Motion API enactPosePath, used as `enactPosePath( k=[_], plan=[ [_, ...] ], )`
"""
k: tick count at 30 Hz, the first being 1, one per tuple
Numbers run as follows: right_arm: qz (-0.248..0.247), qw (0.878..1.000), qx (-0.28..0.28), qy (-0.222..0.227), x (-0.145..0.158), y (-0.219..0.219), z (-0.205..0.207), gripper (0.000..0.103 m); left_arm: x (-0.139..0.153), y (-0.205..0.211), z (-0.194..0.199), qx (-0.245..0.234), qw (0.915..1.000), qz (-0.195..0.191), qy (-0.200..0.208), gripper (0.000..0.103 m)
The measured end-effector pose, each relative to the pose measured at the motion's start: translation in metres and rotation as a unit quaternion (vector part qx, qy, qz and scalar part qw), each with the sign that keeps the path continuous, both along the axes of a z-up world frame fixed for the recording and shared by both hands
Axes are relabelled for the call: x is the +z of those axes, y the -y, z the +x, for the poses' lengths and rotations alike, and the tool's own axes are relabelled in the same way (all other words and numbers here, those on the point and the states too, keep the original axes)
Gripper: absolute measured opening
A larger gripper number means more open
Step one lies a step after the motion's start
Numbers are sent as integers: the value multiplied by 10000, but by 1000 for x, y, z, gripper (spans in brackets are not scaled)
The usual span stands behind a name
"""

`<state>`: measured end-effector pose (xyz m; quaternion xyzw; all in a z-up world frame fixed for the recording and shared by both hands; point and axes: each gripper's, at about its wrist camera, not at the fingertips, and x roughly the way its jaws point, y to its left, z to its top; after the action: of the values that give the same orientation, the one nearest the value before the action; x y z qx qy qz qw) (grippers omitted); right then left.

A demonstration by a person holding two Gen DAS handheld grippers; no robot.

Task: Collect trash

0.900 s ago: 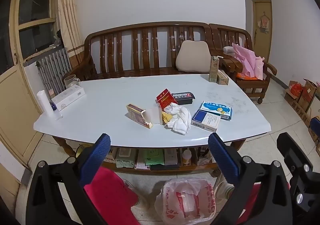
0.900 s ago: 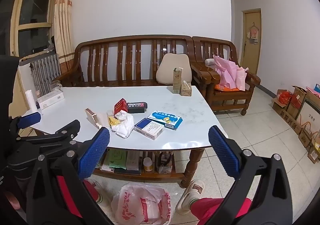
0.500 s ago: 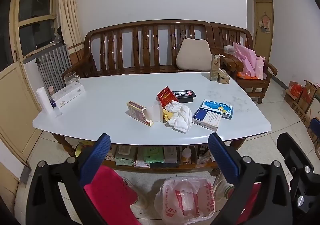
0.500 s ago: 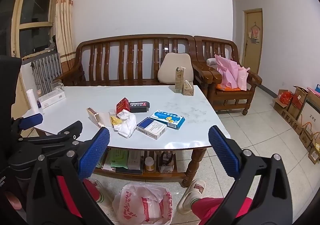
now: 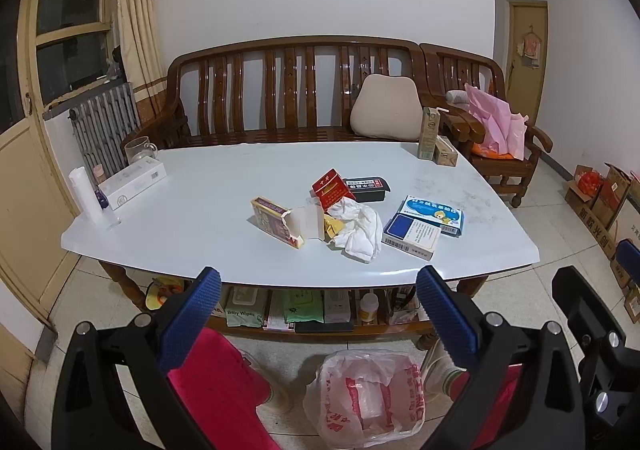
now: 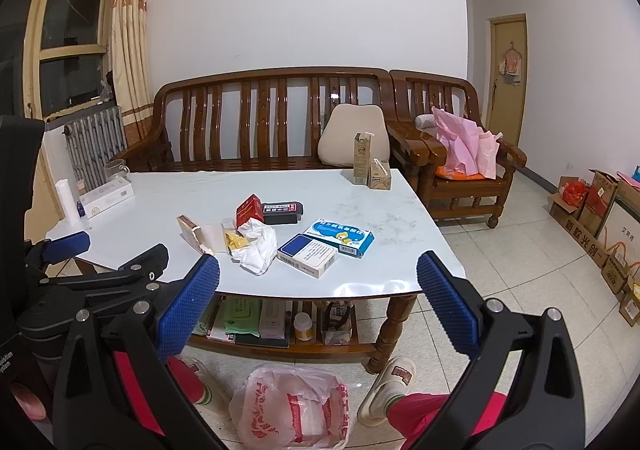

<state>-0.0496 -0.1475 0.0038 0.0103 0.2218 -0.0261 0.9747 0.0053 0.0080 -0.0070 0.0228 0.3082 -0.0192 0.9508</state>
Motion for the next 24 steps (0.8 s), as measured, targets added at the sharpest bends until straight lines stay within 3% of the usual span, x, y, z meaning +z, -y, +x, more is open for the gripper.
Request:
enactPosePath(
  k=[24],
  plan=[
    [52,10000,64,-16,-5,-10,0,97,0,-3,-1,70,10000,21,16,96]
  ],
)
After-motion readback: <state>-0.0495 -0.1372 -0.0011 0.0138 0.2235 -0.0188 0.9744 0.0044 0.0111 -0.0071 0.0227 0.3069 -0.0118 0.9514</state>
